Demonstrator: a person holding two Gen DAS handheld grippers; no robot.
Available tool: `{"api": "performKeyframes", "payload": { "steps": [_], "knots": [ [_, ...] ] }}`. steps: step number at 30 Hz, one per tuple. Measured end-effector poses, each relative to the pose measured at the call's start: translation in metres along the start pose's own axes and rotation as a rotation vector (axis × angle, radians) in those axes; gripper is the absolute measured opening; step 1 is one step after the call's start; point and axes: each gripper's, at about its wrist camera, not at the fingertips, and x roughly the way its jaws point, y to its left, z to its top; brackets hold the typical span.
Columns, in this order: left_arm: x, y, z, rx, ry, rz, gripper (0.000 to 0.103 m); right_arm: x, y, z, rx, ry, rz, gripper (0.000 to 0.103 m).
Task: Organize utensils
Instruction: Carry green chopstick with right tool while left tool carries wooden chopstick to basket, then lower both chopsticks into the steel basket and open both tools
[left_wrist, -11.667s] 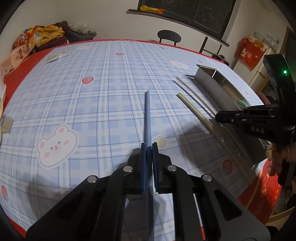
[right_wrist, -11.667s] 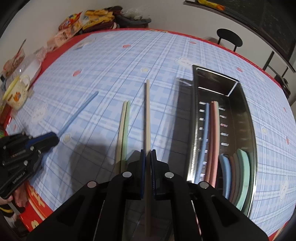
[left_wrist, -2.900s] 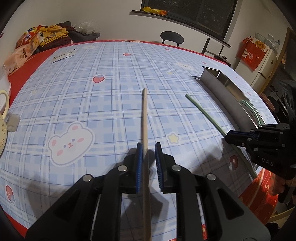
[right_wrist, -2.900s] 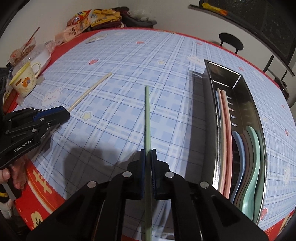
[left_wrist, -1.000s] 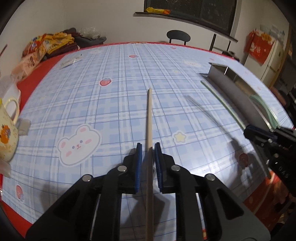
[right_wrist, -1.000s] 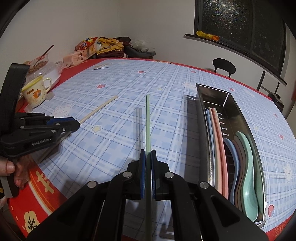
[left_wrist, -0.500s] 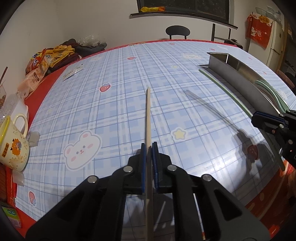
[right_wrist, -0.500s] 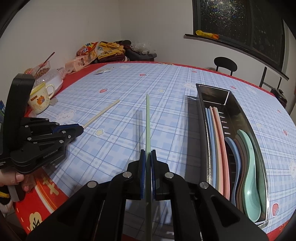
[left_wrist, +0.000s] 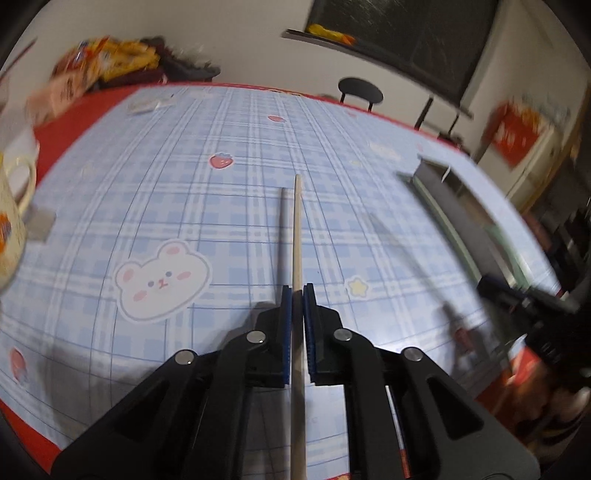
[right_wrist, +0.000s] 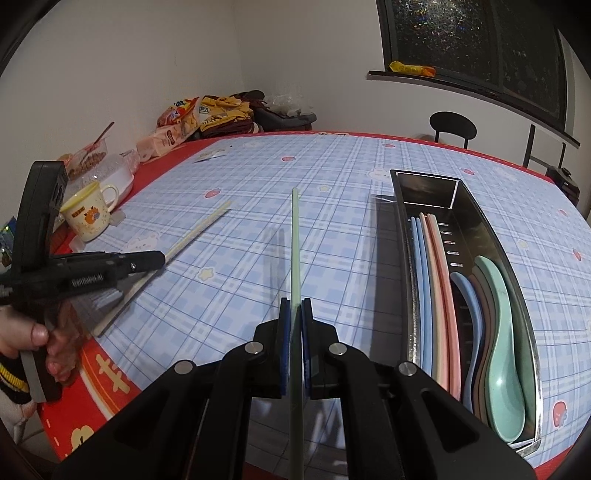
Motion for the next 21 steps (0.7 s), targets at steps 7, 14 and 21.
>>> {"api": "performKeyframes", "payload": {
  "steps": [7,14,21],
  "knots": [
    [-0.027,0.001,0.006,-0.147,-0.048,-0.100,0.010,-0.006,-0.013,0.001,0.073,-0.017,0.067,0.006],
    [-0.028,-0.050,0.018,-0.230,-0.080,-0.241,0.010,-0.037,-0.063,0.015,0.294,-0.100,0.195,0.006],
    [0.003,-0.125,0.027,-0.254,-0.075,-0.347,0.010,-0.051,-0.132,0.011,0.461,-0.121,0.135,0.006]
  ]
}}
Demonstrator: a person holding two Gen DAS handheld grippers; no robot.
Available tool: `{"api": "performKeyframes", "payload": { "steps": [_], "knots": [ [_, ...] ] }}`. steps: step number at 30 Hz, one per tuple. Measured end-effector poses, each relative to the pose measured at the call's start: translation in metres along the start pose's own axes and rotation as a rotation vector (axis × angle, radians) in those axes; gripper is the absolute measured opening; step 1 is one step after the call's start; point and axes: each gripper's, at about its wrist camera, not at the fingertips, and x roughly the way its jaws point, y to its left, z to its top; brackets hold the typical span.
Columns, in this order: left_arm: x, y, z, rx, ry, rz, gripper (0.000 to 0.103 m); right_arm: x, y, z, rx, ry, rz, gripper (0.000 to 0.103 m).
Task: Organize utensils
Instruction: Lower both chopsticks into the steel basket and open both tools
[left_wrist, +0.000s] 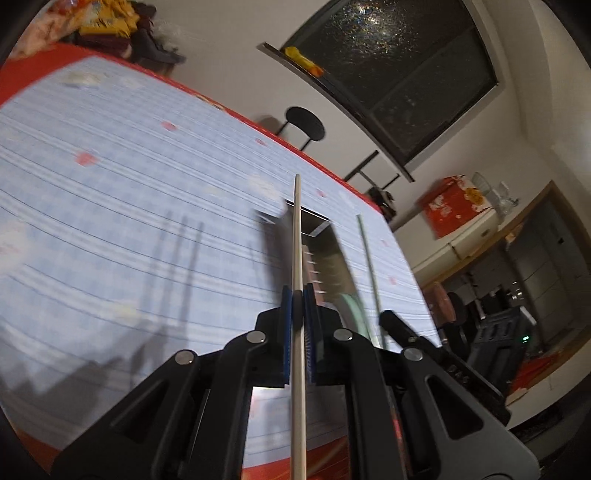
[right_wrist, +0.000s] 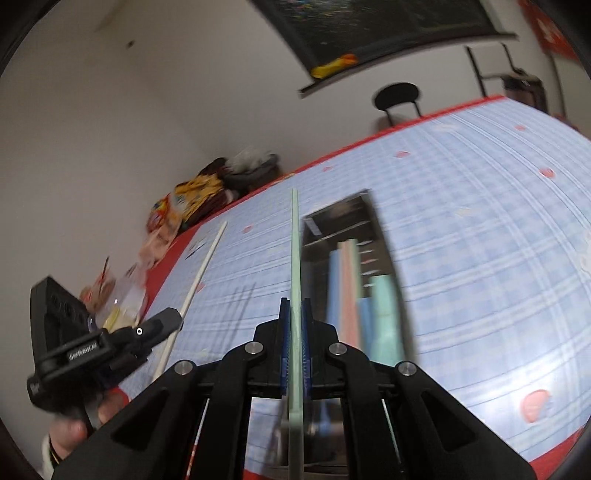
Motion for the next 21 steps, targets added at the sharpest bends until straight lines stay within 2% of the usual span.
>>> {"api": "performKeyframes", "payload": {
  "steps": [8,13,21],
  "knots": [
    [0.060,-0.026,-0.021,-0.152,0.009,-0.077,0.010,0.004,-0.020,0.005,0.029,0.010,-0.027,0.006],
    [0.079,-0.031,-0.033,-0.171,0.032,-0.062,0.010,0.012,-0.024,0.007,0.035,0.019,-0.026,0.006],
    [0.088,-0.029,-0.035,-0.194,0.010,-0.031,0.010,0.022,-0.027,0.007,0.048,0.032,-0.032,0.006]
  ]
}}
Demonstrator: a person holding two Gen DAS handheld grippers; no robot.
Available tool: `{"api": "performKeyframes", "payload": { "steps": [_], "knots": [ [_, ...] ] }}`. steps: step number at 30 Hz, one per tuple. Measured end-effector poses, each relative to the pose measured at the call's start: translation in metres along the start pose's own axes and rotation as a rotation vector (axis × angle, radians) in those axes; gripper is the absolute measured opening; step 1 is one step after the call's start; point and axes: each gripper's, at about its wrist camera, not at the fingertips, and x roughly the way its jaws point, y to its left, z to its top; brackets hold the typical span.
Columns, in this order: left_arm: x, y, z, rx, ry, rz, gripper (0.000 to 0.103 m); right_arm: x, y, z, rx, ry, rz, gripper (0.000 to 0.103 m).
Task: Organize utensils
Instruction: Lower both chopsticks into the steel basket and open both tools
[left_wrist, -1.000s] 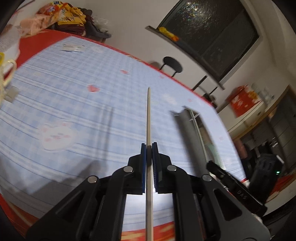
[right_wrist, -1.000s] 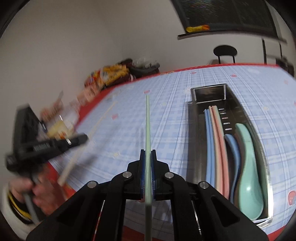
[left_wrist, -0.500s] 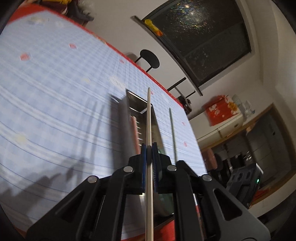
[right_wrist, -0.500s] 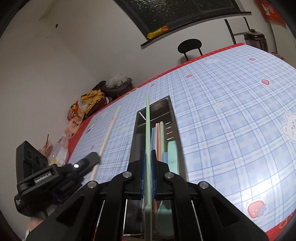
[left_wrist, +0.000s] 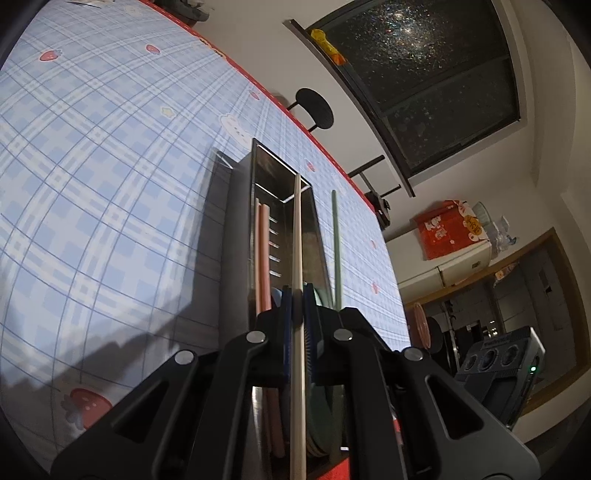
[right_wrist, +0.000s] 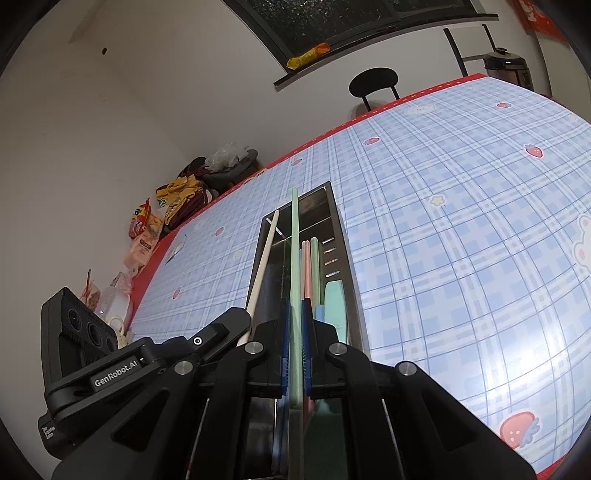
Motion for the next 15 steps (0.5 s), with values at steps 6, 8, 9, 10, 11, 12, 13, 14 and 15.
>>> {"api": "performKeyframes", "payload": {
  "steps": [6,8,9,10,11,12,13,14,15],
  "knots": [
    [0.000,0.006,-0.001,-0.007,0.011,0.003,0.010,0.002,0.000,0.002,0.004,0.001,-0.005,0.006],
    [0.002,0.005,0.000,0.002,0.016,0.006,0.010,0.003,0.000,0.002,0.006,0.002,-0.006,0.006],
    [0.002,0.005,0.001,0.005,0.017,0.012,0.009,0.004,0.000,0.002,0.006,0.004,-0.005,0.006],
    [0.002,0.006,0.001,0.006,0.017,0.013,0.009,0.005,0.000,0.002,0.005,0.006,-0.007,0.006],
    [0.002,0.006,0.003,0.007,0.017,0.013,0.009,0.006,0.001,0.002,0.004,0.008,-0.007,0.006],
    [0.002,0.006,0.004,0.015,0.020,0.019,0.013,0.007,0.001,0.002,0.004,0.011,-0.008,0.006],
    [0.002,0.005,0.005,0.020,0.019,0.023,0.016,0.008,0.001,0.002,0.006,0.014,-0.008,0.006],
    [0.000,0.005,0.006,0.024,0.017,0.020,0.018,0.009,0.001,0.002,0.007,0.019,-0.006,0.006],
    [-0.003,0.004,0.008,0.032,0.010,0.020,0.019,0.010,0.002,0.001,0.007,0.022,-0.004,0.006]
  ]
}}
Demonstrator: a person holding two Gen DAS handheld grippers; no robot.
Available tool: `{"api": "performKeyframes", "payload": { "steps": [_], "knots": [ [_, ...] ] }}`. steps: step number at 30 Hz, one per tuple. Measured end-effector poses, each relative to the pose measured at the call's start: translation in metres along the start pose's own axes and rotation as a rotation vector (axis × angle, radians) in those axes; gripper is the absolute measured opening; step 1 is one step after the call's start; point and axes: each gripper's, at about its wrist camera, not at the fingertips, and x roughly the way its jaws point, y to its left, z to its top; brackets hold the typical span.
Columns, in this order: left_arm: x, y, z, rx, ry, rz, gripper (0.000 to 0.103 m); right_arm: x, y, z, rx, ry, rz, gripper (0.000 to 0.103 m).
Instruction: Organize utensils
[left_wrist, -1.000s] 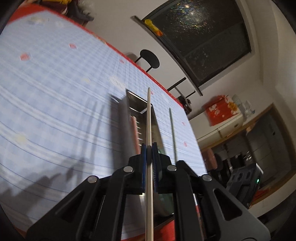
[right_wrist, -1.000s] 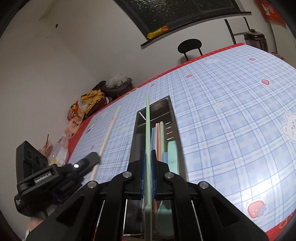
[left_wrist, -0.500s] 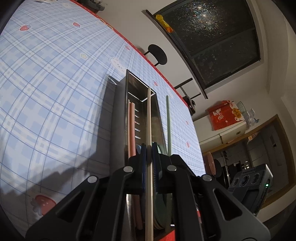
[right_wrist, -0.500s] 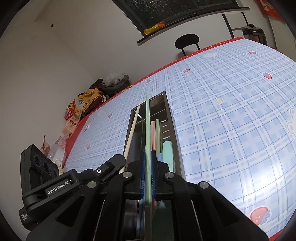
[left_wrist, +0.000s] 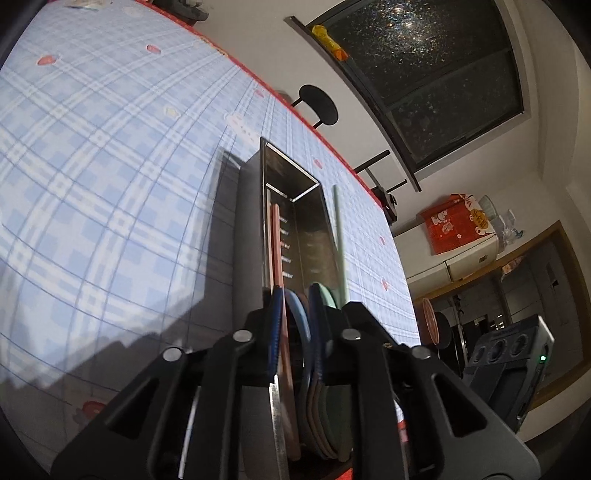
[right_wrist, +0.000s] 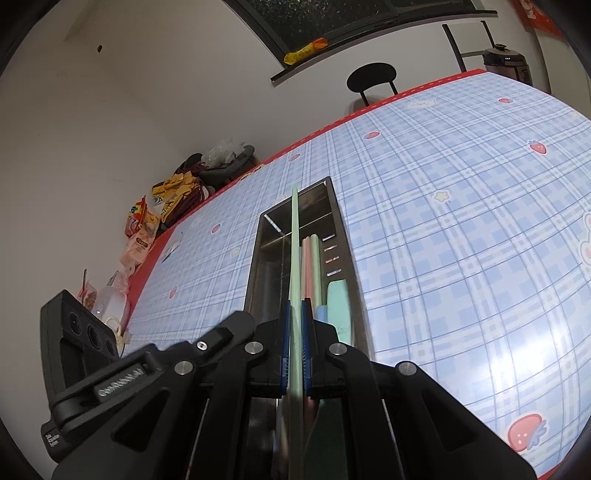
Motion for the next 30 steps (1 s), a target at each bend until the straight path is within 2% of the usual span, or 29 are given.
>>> {"api": "performKeyframes", "payload": {
  "steps": [5,7,9,10,12,13,15,18,20,23,25,30],
  "knots": [
    [-0.018,-0.003,0.010,0.045,-0.039,0.025,0.032,-0.005,0.002,0.003,-0.007,-0.010,-0.007,0.012],
    [-0.031,-0.004,0.016,0.073,-0.067,0.042,0.040,-0.012,0.007,0.007,-0.025,-0.029,-0.011,0.024],
    [-0.044,-0.007,0.022,0.118,-0.101,0.070,0.052,-0.022,0.013,0.012,-0.060,-0.055,-0.023,0.044],
    [-0.051,-0.008,0.025,0.139,-0.118,0.087,0.055,-0.028,0.017,0.014,-0.081,-0.066,-0.035,0.050],
    [-0.065,-0.012,0.031,0.187,-0.157,0.123,0.072,-0.041,0.026,0.020,-0.140,-0.099,-0.080,0.072],
    [-0.073,-0.014,0.034,0.211,-0.175,0.138,0.076,-0.049,0.033,0.023,-0.182,-0.121,-0.112,0.077],
    [-0.090,-0.018,0.040,0.260,-0.218,0.167,0.087,-0.063,0.045,0.028,-0.249,-0.156,-0.157,0.096],
    [-0.116,-0.026,0.047,0.341,-0.278,0.214,0.097,-0.089,0.062,0.033,-0.353,-0.214,-0.214,0.097],
    [-0.132,-0.033,0.051,0.415,-0.312,0.247,0.097,-0.104,0.071,0.035,-0.405,-0.246,-0.256,0.097],
    [-0.160,-0.045,0.056,0.536,-0.378,0.336,0.097,-0.130,0.083,0.035,-0.474,-0.305,-0.329,0.097],
    [-0.176,-0.051,0.057,0.582,-0.419,0.367,0.097,-0.146,0.090,0.035,-0.507,-0.344,-0.370,0.097],
    [-0.208,-0.066,0.056,0.707,-0.454,0.441,0.097,-0.174,0.103,0.031,-0.537,-0.386,-0.400,0.097]
  ]
}}
